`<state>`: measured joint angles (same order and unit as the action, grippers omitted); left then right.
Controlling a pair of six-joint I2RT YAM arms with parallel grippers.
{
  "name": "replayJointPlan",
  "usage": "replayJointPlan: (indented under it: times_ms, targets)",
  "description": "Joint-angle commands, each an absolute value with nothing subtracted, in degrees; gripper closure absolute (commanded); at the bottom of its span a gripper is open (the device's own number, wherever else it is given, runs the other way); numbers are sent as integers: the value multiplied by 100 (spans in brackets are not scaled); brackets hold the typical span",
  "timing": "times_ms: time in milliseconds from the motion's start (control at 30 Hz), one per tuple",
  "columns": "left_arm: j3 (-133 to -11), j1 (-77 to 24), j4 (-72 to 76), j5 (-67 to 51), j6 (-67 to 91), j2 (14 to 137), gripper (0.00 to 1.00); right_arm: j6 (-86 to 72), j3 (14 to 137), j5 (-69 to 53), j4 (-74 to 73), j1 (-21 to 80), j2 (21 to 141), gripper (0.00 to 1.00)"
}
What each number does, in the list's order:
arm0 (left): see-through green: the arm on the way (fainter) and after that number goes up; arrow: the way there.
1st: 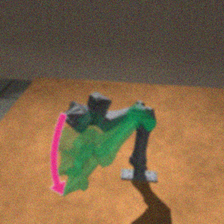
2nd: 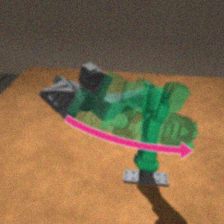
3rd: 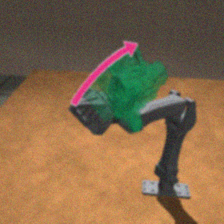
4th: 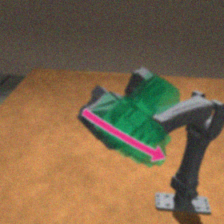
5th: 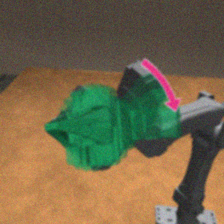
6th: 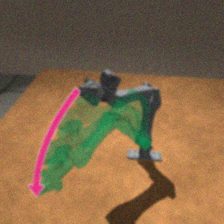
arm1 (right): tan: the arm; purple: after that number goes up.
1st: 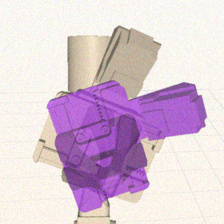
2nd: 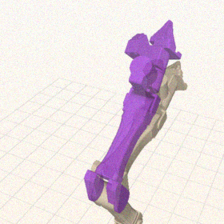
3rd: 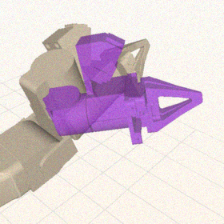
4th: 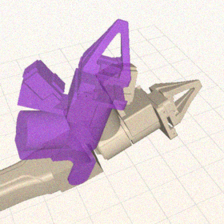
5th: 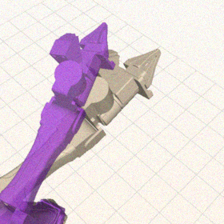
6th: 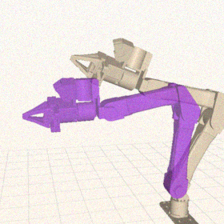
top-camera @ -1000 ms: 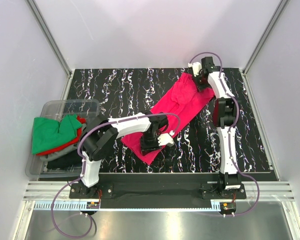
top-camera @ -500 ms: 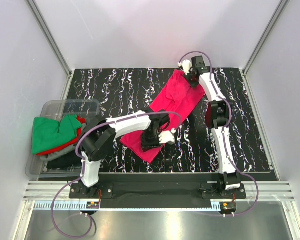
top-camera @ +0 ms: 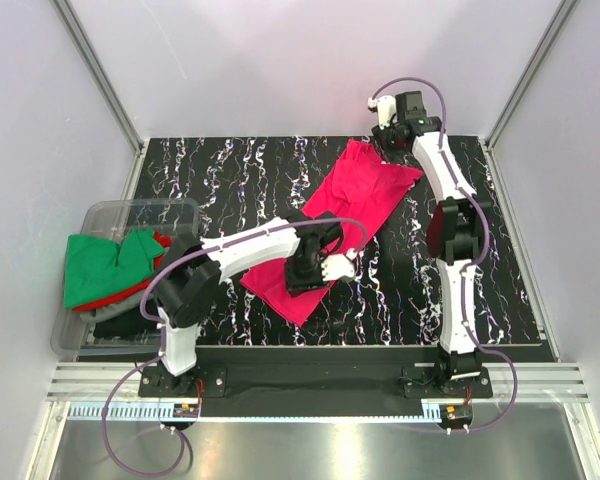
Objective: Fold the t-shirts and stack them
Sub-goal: Fold the tshirt
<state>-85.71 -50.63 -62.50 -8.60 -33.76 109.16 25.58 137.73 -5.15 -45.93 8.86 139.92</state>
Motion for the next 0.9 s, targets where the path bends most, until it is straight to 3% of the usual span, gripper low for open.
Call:
replayJointPlan:
  times_ms: [0, 300, 867]
  targets:
    - [-8315, -5098, -5942, -984, -3252, 11012, 63, 1943, 13220, -1002, -4447, 879, 13456, 60]
    - [-8086, -5098, -5608, -1107, -3199, 11408, 63, 1565, 12489, -1327, -4456, 870, 13807, 61]
    - [-8446, -5545, -5528, -1512, -2971, 11900, 64, 1837, 13455, -1266, -4597, 1212, 14870, 62]
